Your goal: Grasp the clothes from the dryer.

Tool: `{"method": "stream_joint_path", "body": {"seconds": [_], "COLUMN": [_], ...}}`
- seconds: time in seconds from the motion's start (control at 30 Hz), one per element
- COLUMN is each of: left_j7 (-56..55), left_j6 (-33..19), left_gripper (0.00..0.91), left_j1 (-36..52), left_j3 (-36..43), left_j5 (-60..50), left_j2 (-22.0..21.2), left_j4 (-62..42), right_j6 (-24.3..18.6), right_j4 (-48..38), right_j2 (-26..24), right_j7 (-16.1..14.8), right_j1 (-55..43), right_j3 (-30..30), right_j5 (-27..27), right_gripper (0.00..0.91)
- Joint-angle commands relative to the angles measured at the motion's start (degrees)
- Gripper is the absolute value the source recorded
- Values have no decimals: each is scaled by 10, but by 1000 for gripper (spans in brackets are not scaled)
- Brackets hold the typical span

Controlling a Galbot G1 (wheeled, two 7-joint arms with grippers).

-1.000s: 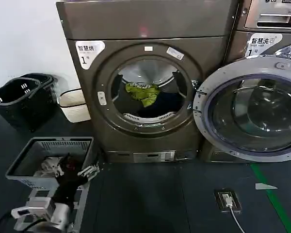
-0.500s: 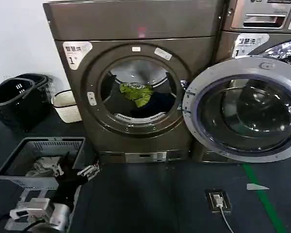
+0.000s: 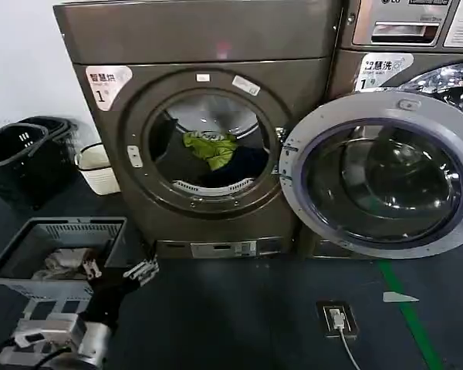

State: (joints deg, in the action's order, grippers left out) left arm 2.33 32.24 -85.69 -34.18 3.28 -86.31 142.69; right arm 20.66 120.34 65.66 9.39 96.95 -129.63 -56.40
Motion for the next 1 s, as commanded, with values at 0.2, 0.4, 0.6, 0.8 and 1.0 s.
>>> {"method": "stream_joint_path", "body": {"seconds": [0.2,0.4,0.6,0.8,1.0], "left_j7": [0,0,1,2,3], "left_j6": [1,2,2,4,6], "left_gripper": [907,907,907,907,907], "left_j1": [-1,0,2,7,8], "left_j3": [-2,-3,-3,0,2], "left_j5": [4,6,8,13,19], "left_j2": [0,0,0,4,7], "left_j4": [3,5,4,0,-3], "right_j6": [-43,-54,-62,-61,-61], "right_j4": [0,4,3,3,4], "right_j2": [2,8,9,9,9], "right_j7": [-21,-46,-50,-51,-49], "right_j1": [1,-1,0,1,3], "right_j3": [5,8,9,6,5], "right_j5": [12,10,9,8,6], "right_gripper": [907,907,907,907,907]}}
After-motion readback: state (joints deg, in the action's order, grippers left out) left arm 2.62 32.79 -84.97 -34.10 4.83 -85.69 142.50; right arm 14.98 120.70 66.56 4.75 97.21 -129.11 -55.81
